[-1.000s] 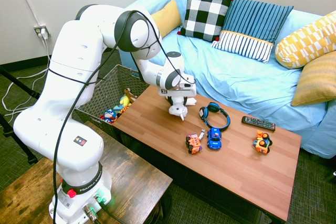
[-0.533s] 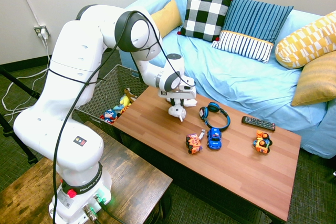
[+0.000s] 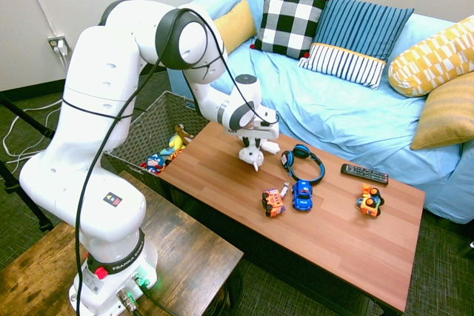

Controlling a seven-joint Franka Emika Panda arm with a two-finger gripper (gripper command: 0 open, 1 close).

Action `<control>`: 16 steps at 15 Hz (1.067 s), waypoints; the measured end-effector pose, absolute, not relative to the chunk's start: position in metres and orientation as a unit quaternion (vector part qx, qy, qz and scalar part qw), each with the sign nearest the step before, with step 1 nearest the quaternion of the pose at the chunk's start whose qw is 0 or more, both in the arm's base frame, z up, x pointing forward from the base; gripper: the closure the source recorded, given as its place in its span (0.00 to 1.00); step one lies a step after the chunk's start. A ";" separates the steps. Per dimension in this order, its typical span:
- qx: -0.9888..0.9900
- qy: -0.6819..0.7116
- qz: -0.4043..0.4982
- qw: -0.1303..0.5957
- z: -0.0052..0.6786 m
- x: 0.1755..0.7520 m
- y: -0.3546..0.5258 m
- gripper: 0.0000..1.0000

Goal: Put the stuffed toy in the basket

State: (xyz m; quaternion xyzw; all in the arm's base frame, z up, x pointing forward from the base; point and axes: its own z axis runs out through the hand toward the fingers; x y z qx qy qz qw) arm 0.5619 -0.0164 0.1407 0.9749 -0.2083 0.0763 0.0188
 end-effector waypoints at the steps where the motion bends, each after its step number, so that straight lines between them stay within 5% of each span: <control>1: 0.974 -0.209 0.085 0.018 0.156 0.561 -0.016 1.00; 16: 0.970 -0.210 0.120 0.030 0.233 0.557 0.240 1.00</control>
